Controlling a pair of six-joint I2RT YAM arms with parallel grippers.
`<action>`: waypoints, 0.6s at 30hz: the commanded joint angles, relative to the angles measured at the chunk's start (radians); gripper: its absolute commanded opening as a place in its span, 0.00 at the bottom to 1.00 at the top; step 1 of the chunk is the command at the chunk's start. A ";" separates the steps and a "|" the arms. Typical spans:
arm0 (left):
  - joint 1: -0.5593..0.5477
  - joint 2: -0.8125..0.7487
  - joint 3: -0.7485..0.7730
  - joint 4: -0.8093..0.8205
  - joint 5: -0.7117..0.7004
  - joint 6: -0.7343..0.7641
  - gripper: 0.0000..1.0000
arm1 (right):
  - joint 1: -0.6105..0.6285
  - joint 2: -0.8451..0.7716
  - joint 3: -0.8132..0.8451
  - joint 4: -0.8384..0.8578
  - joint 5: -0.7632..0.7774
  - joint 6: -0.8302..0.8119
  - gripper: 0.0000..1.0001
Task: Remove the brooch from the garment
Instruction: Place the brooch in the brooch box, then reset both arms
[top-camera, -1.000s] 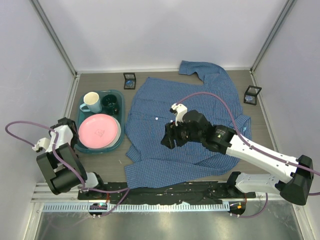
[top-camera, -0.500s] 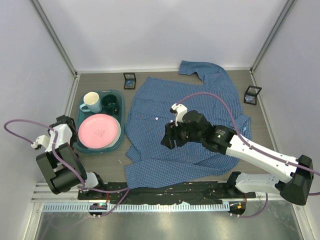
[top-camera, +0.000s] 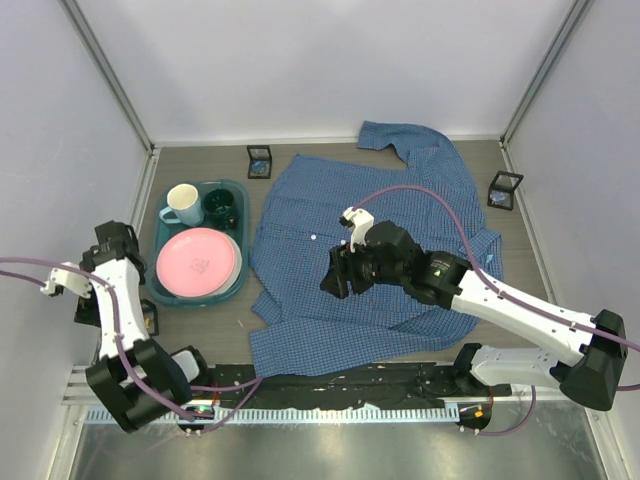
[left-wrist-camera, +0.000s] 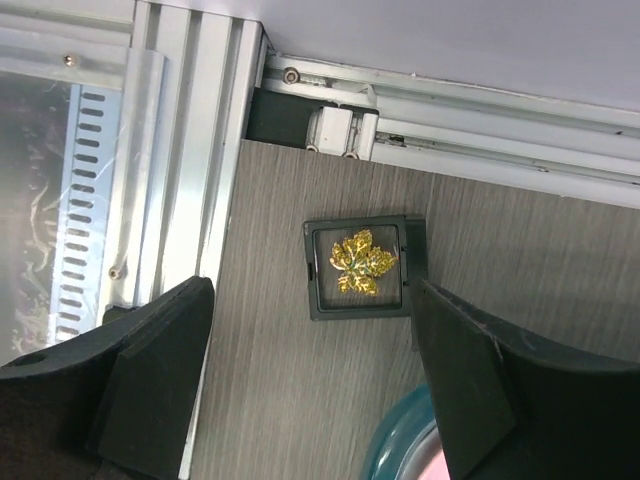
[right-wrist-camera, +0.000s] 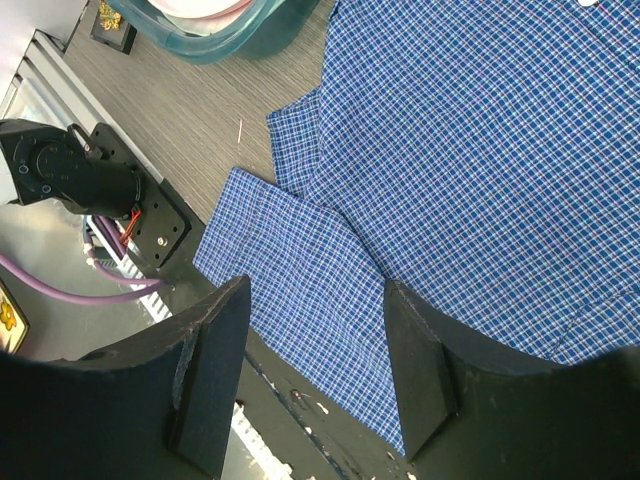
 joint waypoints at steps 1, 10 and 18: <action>0.007 -0.091 0.088 -0.157 0.035 -0.004 0.84 | -0.005 -0.016 0.035 0.037 -0.006 0.009 0.61; -0.457 -0.222 0.358 0.069 0.350 0.061 0.98 | -0.020 0.009 0.222 -0.292 0.638 -0.027 0.63; -1.201 -0.035 0.626 0.364 0.347 0.269 1.00 | -0.028 -0.185 0.329 -0.417 0.812 -0.017 0.67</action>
